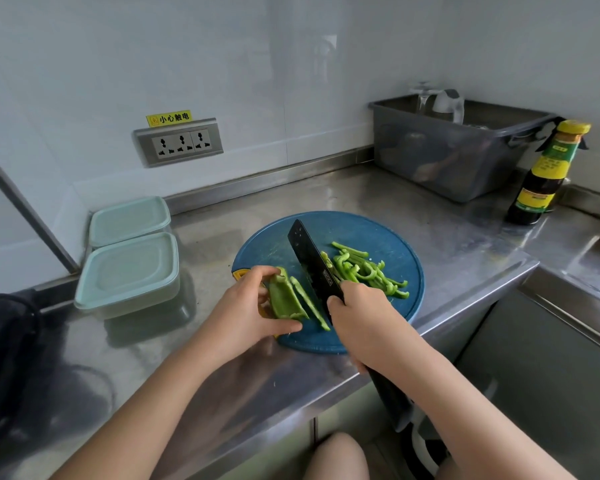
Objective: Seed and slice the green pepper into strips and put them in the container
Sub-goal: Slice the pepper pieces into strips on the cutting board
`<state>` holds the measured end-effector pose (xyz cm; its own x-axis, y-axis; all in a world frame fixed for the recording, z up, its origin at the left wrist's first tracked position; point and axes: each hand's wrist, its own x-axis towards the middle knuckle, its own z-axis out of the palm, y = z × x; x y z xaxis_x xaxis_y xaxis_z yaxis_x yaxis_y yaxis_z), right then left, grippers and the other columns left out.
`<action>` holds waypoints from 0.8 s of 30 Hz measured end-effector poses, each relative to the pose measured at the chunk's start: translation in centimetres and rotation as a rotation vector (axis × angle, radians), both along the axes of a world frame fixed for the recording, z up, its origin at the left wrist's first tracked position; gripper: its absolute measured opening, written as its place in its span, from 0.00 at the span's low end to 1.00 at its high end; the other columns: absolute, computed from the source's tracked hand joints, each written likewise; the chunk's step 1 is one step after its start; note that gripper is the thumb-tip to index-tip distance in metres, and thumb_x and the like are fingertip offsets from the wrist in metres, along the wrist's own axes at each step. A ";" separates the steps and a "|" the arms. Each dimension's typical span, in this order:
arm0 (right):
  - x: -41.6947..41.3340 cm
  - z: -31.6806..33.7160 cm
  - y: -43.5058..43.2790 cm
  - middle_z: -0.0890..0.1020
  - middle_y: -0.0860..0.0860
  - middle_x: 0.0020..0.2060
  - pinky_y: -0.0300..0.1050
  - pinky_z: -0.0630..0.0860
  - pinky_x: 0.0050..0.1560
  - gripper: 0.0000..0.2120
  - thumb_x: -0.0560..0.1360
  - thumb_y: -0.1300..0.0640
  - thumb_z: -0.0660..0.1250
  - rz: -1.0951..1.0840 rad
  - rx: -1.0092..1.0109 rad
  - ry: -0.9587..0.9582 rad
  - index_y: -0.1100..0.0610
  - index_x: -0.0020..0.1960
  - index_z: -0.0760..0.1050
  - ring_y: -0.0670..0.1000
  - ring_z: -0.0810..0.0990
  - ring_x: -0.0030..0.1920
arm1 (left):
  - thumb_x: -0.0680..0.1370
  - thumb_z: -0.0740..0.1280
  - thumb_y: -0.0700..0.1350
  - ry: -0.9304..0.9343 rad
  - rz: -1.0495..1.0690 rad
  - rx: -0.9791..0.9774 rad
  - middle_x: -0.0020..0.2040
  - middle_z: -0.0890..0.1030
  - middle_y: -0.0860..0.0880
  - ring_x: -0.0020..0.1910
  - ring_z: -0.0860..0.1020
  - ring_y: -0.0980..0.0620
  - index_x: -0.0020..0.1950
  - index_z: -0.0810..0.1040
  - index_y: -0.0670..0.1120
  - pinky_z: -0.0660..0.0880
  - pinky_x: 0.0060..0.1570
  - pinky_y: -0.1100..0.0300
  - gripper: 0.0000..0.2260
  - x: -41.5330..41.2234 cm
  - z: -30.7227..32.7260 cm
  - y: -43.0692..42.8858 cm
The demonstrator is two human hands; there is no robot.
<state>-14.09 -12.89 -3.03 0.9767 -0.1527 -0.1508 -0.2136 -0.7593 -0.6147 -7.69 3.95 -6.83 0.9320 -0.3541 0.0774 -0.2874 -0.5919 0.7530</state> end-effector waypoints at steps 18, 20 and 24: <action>-0.9 -0.8 1.9 0.66 0.52 0.32 0.44 0.60 0.29 0.16 0.80 0.55 0.52 0.054 -0.011 -0.025 0.55 0.34 0.57 0.52 0.64 0.31 | 0.60 0.80 0.52 -0.189 0.111 0.213 0.57 0.74 0.49 0.55 0.74 0.52 0.62 0.66 0.44 0.68 0.50 0.64 0.37 -1.0 0.2 -0.9; -1.0 -0.8 2.1 0.66 0.52 0.31 0.43 0.57 0.27 0.16 0.81 0.55 0.52 0.070 -0.033 -0.048 0.55 0.34 0.56 0.51 0.62 0.30 | 0.60 0.80 0.51 -0.190 0.111 0.239 0.58 0.74 0.48 0.56 0.74 0.51 0.62 0.66 0.44 0.68 0.50 0.63 0.37 -1.0 0.4 -0.8; -1.3 -1.2 3.0 0.64 0.50 0.31 0.45 0.61 0.36 0.11 0.81 0.55 0.51 0.083 -0.078 -0.066 0.58 0.42 0.60 0.56 0.67 0.37 | 0.60 0.80 0.52 -0.180 0.121 0.272 0.58 0.74 0.48 0.55 0.74 0.50 0.63 0.66 0.45 0.69 0.50 0.61 0.37 -0.7 0.9 -0.3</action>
